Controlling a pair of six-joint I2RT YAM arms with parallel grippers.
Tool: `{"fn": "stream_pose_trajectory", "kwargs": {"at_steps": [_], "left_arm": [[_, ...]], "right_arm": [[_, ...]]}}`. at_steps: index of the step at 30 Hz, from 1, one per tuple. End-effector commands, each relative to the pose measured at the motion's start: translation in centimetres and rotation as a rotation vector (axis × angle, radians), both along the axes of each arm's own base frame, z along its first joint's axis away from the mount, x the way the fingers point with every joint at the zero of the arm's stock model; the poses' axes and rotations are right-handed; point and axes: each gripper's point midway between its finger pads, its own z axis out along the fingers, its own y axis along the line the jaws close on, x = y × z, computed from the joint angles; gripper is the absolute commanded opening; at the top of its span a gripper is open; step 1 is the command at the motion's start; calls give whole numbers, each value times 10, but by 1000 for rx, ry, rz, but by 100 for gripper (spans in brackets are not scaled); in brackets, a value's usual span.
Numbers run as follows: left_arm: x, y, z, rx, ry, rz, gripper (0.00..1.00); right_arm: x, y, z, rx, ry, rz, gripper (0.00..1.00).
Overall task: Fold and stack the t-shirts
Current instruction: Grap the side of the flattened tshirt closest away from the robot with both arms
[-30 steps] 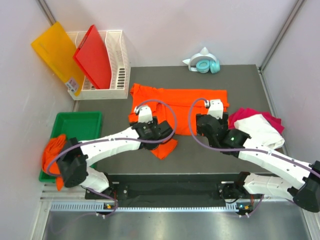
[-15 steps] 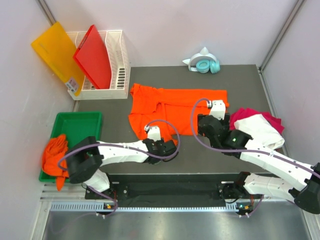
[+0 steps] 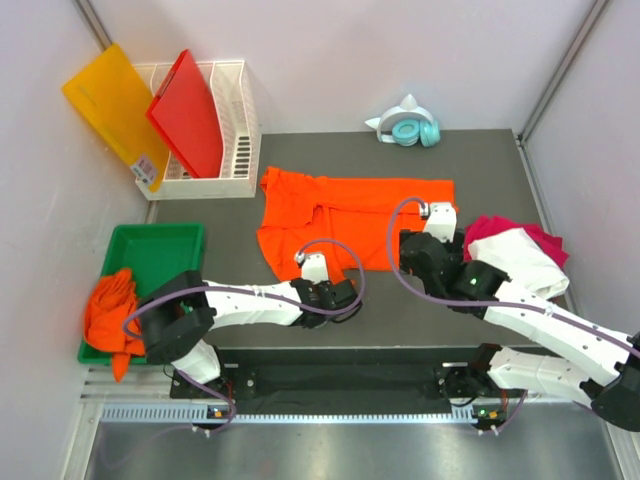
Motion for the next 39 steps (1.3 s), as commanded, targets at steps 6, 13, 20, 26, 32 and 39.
{"fn": "stream_pose_trajectory", "kwargs": {"at_steps": [6,13,20,26,32,39], "left_arm": [[0,-13,10,-81,-8,9,31],[-12,-10,-8,-62,58,9,0],[-10,8,1,-42,20,62,0],[-4,43,31,35,-57,127,0],[-1,52,40,65,-92,113,0],[-1,51,44,61,-95,86,0]], "right_arm": [[3,-1,2,7,-13,-19,79],[4,1,-5,1,3,-25,79],[2,-10,-12,14,16,-99,79],[-1,-25,-38,14,98,-165,79],[-3,-32,-76,53,197,-212,78],[5,-55,-111,122,294,-353,76]]}}
